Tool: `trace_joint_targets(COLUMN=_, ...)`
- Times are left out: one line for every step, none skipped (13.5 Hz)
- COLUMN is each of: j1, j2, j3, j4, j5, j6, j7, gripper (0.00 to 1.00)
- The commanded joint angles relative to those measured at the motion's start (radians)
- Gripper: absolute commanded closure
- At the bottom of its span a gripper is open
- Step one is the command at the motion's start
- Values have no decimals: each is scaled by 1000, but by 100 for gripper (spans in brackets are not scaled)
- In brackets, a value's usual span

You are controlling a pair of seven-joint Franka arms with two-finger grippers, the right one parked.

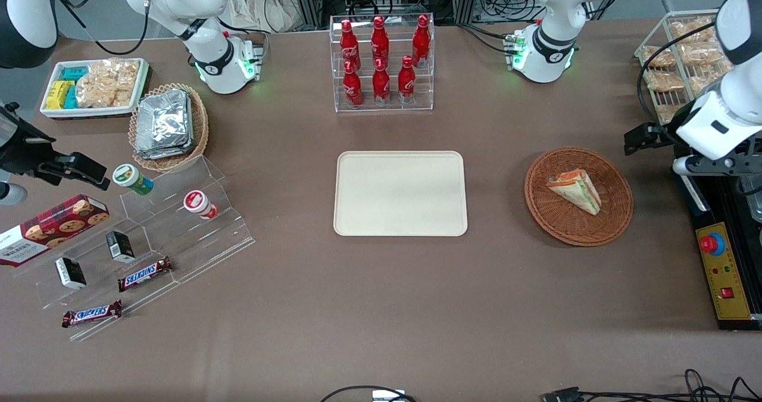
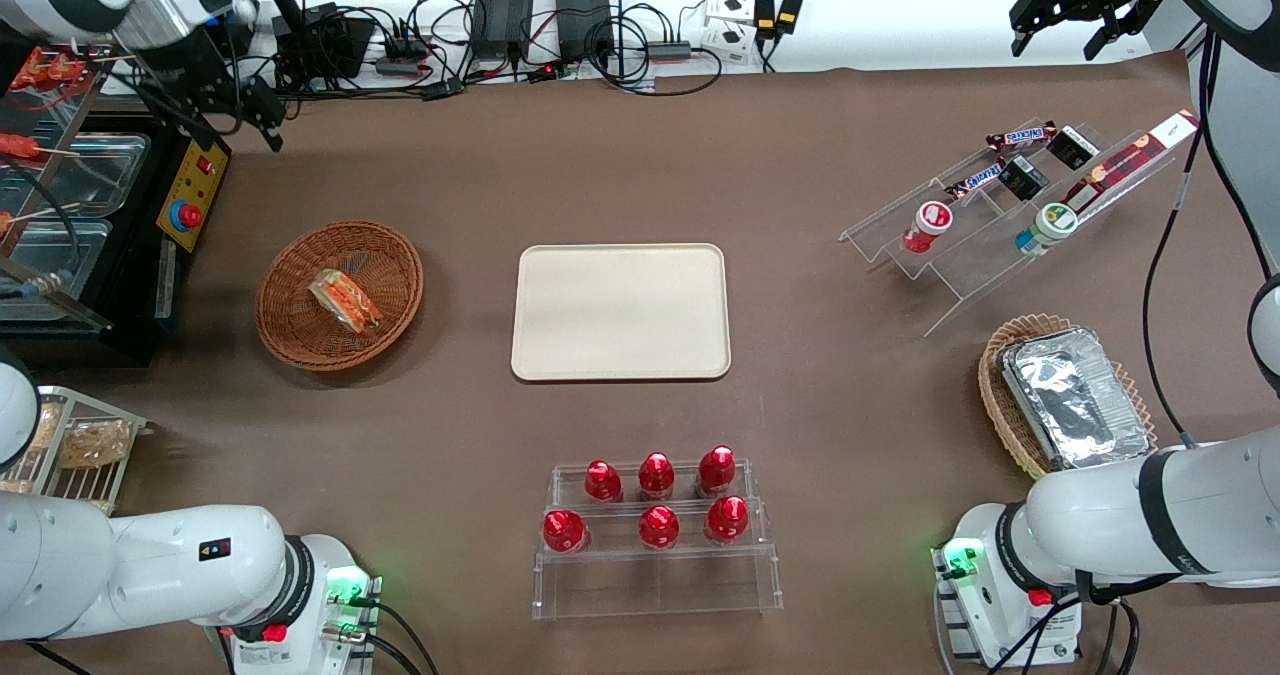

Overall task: Place sandwich from basket to tray
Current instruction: 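Move the left gripper over the wrapped sandwich in the wicker basket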

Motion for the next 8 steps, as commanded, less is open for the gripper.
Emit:
trace_joint_targets(j1=16, j2=-123, j3=43, j4=-252, j5=-21, j6=170, j7=-15, gripper=0)
trace_joint_targets(j1=16, j2=-135, j3=45, j4=-306, j5=-21, j6=221, j7=-22, gripper=0)
trace_joint_targets(j1=16, j2=-135, j3=45, j4=-334, j5=-29, j6=257, j7=-54, gripper=0)
trace_joint_targets(j1=16, j2=-129, j3=45, j4=-346, j5=-35, j6=278, j7=-97, gripper=0)
trace_joint_targets(j1=14, j2=-126, j3=45, j4=-367, j5=-35, j6=301, j7=-123, gripper=0)
trace_joint_targets(j1=14, j2=-126, j3=45, j4=-395, j5=-35, j6=335, j7=-145, gripper=0)
trace_joint_targets(j1=12, j2=-126, j3=43, j4=-423, j5=-35, j6=375, j7=-175, gripper=0)
trace_joint_targets(j1=9, j2=-126, j3=43, j4=-453, j5=-37, j6=412, j7=-202, gripper=0)
